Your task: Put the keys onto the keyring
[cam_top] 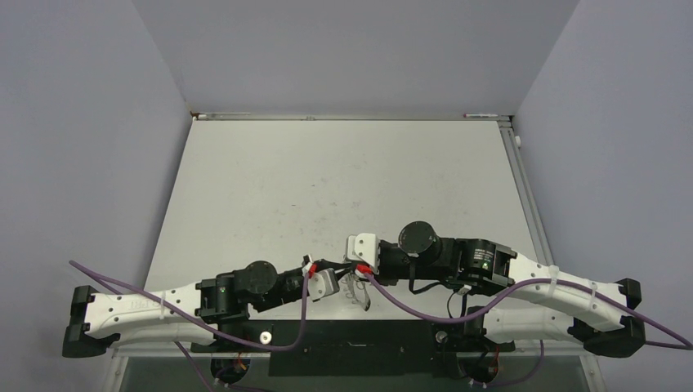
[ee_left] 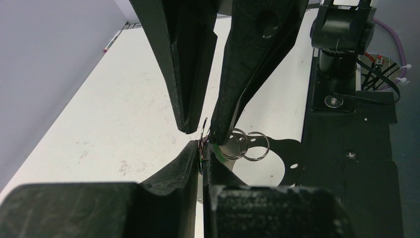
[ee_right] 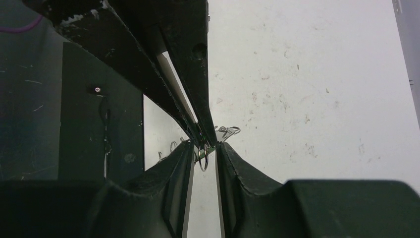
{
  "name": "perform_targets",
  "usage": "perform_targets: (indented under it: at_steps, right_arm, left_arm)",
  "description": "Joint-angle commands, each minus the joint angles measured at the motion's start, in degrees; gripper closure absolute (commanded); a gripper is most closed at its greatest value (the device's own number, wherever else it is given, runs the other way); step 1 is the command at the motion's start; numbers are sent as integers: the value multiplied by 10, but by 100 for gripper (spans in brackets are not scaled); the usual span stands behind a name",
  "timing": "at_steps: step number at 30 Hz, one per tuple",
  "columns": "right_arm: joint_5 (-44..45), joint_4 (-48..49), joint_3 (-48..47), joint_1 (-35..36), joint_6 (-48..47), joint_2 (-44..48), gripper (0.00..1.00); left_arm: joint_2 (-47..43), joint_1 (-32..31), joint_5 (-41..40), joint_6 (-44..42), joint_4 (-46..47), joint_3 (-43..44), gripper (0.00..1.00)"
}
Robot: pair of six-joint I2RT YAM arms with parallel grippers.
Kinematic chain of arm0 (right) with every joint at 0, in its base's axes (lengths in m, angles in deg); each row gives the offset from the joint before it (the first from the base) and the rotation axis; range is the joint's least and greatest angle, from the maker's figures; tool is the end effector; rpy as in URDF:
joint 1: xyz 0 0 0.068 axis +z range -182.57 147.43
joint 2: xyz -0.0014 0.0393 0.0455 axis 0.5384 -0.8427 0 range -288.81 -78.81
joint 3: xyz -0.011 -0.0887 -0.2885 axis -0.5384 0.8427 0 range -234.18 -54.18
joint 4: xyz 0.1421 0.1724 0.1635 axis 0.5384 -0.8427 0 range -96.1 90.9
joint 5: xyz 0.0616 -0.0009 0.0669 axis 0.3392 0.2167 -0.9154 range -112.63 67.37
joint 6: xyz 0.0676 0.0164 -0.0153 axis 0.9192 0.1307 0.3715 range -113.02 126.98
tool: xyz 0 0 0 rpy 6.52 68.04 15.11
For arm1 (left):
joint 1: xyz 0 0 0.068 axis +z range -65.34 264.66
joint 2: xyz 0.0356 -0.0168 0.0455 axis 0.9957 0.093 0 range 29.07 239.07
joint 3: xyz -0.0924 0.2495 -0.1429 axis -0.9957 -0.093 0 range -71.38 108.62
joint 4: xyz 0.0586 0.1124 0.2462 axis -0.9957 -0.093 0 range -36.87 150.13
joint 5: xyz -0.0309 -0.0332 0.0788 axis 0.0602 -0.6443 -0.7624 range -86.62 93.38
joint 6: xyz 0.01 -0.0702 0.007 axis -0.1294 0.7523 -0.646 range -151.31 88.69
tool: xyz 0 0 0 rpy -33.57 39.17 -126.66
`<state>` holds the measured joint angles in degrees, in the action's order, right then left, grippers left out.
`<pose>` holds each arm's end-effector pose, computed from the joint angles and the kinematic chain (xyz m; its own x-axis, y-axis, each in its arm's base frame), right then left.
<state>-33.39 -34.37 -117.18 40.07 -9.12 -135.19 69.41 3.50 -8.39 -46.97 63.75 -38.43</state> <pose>0.0569 0.2183 0.3851 0.1363 -0.4775 -0.8680 -0.9875 0.0045 -0.1575 0.0416 -0.1898 0.3212 0.2430 0.1574 -0.9572 0.9041 0.3208 0.2823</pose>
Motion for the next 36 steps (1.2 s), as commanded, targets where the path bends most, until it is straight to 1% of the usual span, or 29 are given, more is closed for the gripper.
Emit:
perform_targets:
  at_steps: [1, 5, 6, 12, 18, 19, 23, 25, 26, 28, 29, 30, 32, 36]
  right_arm:
    - [3, 3, -22, 5, -6, 0, 76]
    - [19, -5, -24, 5, -6, 1, 71]
    - [20, -5, -23, 5, -7, 1, 71]
    - [24, -4, -16, 4, -10, 2, 77]
    - [21, 9, -11, 4, -11, 0, 89]
    - [22, 10, -10, 4, -12, 0, 94]
    - [33, 21, 0, 5, -16, 3, 95]
    - [48, 45, 14, 4, -17, 19, 95]
    - [55, 64, 27, 5, -19, 31, 95]
    - [58, 105, 49, 4, -20, 67, 95]
    - [58, 123, 58, 4, -20, 80, 95]
    - [57, 137, 66, 5, -19, 92, 95]
    - [51, 165, 80, 5, -15, 113, 95]
    - [26, 208, 102, 5, -8, 142, 95]
  left_arm:
    - [-5, 2, 4, -5, 29, 32, 100]
    - [-9, 2, 4, -4, 29, 30, 100]
    - [-9, 2, 4, -4, 29, 30, 100]
    - [-7, 2, 7, -5, 26, 31, 100]
    - [-2, 2, 10, -5, 29, 32, 100]
    - [-2, 2, 11, -5, 29, 33, 100]
    - [-4, 2, 15, -3, 32, 32, 100]
    - [-8, 2, 14, 0, 33, 30, 99]
    - [-13, 2, 12, 1, 32, 29, 91]
    - [-29, 2, 11, 1, 31, 23, 64]
    - [-38, 2, 12, 1, 31, 19, 57]
    - [-47, 2, 12, 2, 32, 16, 53]
    - [-66, 2, 13, 3, 26, 13, 47]
    - [-95, 2, 14, 3, 19, 10, 49]
